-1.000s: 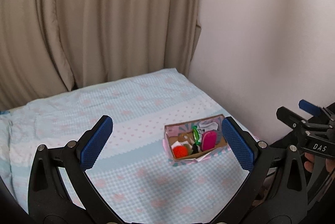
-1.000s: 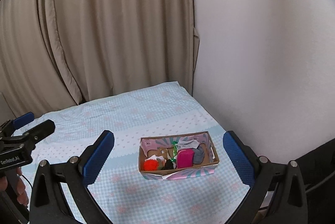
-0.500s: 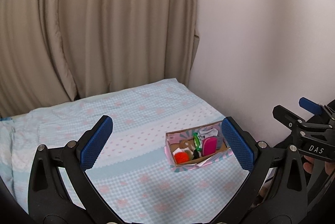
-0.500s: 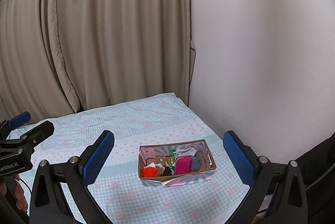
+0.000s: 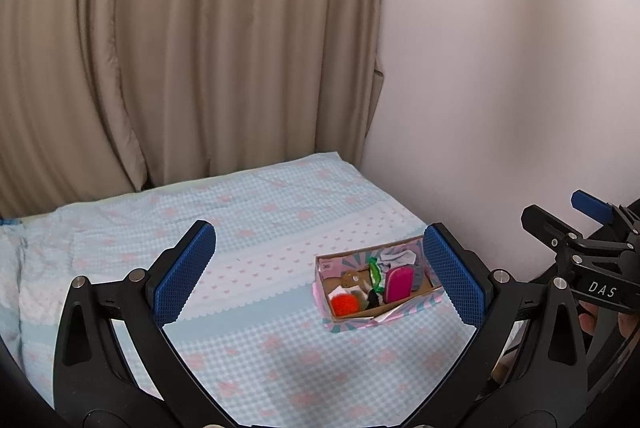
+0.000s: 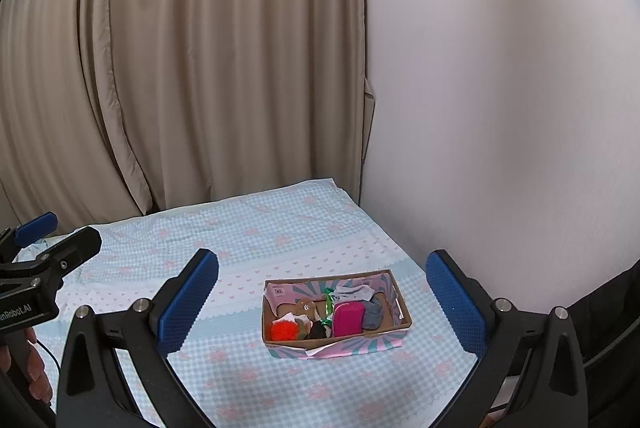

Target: Organize soft objects

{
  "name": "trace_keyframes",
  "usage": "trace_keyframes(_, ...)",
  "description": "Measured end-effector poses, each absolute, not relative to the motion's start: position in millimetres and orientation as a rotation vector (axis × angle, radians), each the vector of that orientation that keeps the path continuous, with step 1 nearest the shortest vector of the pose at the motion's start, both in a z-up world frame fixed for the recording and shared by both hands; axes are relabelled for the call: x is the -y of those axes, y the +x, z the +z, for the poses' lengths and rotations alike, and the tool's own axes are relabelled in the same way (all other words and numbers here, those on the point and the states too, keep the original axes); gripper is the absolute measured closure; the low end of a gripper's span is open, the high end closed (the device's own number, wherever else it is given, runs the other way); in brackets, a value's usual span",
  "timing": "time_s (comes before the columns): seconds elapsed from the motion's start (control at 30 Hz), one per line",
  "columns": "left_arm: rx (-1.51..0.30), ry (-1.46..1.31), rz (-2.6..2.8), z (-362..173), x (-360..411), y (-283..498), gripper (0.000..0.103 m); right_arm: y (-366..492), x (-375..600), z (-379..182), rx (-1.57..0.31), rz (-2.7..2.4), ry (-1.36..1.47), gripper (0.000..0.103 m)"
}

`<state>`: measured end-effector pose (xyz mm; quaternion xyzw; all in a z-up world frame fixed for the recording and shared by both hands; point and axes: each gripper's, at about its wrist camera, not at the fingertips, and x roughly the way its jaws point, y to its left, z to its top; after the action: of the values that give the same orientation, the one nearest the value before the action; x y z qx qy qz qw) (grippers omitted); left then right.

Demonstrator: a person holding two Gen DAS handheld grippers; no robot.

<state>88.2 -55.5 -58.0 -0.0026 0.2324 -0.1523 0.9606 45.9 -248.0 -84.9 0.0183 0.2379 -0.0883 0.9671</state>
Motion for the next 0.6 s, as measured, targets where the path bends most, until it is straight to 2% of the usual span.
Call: trace_keyframes(0.6,-0.455,0.006,-0.298,-56.7,60.6,89.0,0.0,48.9,255.7,-84.5,-0.477,-0.183,0.057,0.0)
